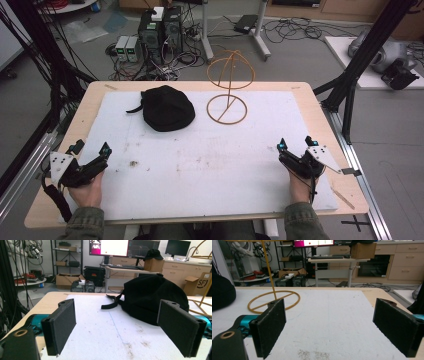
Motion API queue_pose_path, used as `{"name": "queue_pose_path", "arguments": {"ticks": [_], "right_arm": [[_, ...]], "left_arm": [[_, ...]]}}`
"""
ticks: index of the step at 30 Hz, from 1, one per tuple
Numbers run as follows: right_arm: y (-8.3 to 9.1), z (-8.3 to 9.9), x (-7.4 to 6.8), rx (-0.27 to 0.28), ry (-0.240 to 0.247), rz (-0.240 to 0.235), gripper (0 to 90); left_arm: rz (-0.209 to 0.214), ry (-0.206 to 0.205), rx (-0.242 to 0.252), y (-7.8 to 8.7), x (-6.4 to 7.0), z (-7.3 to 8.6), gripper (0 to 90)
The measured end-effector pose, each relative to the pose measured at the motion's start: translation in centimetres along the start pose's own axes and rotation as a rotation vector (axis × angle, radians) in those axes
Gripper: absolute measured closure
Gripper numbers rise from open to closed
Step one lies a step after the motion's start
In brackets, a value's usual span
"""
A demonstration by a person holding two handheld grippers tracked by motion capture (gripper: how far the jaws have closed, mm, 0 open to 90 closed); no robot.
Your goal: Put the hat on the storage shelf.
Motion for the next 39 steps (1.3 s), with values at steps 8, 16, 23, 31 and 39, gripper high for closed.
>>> {"name": "queue_pose_path", "arguments": {"ticks": [8, 16, 23, 31, 39], "right_arm": [[0.0, 0.0, 0.1, 0.01, 0.006, 0.011, 10.5], [0.1, -0.1, 0.1, 0.008, 0.003, 0.024, 10.5], [0.1, -0.1, 0.1, 0.006, 0.009, 0.025, 10.5], [0.0, -0.1, -0.1, 0.006, 0.013, 0.026, 10.5], [-0.2, -0.2, -0.3, 0.017, 0.019, 0.014, 10.5]], "left_arm": [[0.008, -0.004, 0.003, 0.1, 0.0, -0.1, 15.5], [0.001, -0.005, 0.003, 0.1, 0.0, -0.1, 15.5], [-0.003, 0.0, 0.011, 0.1, -0.1, -0.1, 15.5], [-0.028, -0.005, 0.007, -0.3, -0.1, -0.2, 15.6], [0.008, -0.089, 0.002, -1.2, 0.7, -1.5, 13.8]]}}
Point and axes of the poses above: each handheld gripper's, and its own axes: y roughly backward along the jaws, z roughly out of its underside, x roughly to its right, the point moved 2 cm from there along -y, roughly forward along the jaws, and after that the axes turned 15 degrees about y, right-handed, at the moved point
